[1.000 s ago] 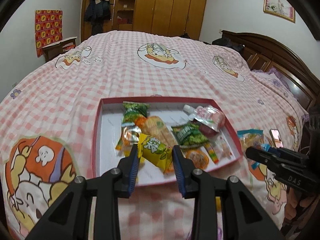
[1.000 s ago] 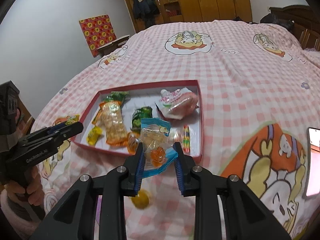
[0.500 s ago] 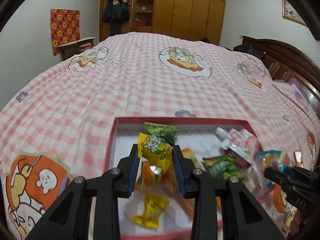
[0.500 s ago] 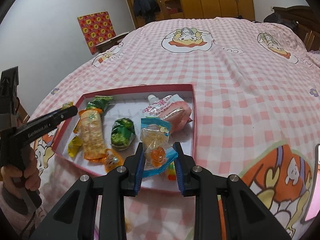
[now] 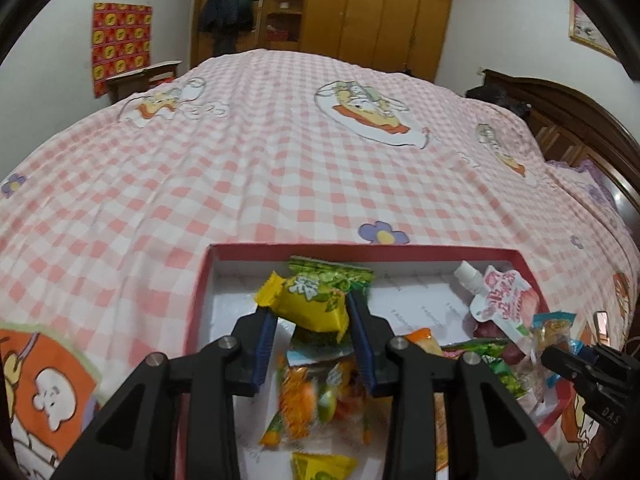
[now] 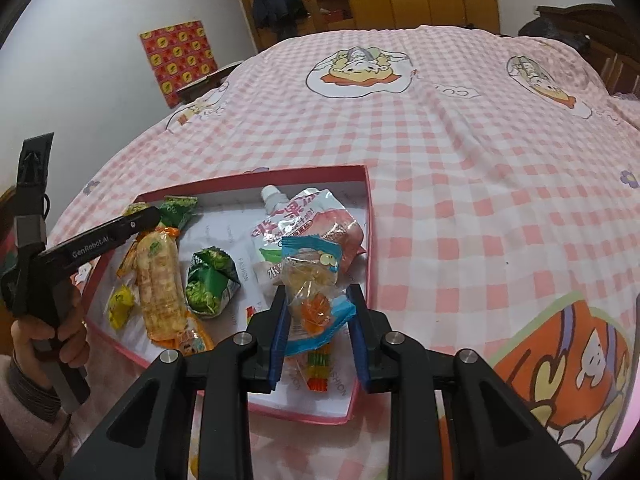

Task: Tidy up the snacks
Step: 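Open the left tool to drop the yellow candy while the right tool releases the clear bag, then move both open tools back from the tray toward the purple tin and yellow ball, then grasp the purple tin with the left tool while the right tool grasps the yellow ball candy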

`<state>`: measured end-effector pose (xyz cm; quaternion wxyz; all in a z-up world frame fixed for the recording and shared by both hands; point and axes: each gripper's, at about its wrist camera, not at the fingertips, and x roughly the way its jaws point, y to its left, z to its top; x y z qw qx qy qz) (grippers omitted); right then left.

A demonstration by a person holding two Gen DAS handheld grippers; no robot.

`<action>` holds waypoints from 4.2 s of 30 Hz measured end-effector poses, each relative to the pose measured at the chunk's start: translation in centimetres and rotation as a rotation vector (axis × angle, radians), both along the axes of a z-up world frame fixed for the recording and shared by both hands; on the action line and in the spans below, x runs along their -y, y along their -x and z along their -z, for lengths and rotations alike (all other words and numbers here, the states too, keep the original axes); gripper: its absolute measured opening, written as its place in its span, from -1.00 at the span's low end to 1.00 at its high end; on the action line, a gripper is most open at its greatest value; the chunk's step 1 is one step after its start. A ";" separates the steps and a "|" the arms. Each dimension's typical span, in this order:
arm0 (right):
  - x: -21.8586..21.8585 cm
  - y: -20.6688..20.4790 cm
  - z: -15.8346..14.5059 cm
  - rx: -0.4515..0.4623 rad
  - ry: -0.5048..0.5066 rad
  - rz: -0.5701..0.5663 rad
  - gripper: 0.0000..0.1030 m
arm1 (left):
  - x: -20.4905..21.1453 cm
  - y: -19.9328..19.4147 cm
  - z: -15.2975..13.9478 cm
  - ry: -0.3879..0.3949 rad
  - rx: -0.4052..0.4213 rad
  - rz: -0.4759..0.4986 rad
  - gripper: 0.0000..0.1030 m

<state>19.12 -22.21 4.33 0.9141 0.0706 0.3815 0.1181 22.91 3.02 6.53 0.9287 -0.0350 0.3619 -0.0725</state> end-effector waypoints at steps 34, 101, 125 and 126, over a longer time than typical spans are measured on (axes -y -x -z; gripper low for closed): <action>-1.4 -3.1 -0.5 0.037 0.070 0.016 -0.31 | 0.7 1.5 -1.3 -0.013 0.001 -0.001 -0.15; -2.1 11.9 2.3 -0.087 0.024 -0.008 0.18 | 3.2 17.5 2.5 0.008 -0.219 0.063 0.33; -1.3 12.1 3.0 -0.113 -0.019 -0.002 0.18 | 9.2 21.1 5.3 -0.139 -0.254 0.295 0.34; -1.4 12.1 3.0 -0.115 -0.021 -0.004 0.18 | 9.3 21.2 5.3 -0.145 -0.242 0.298 0.32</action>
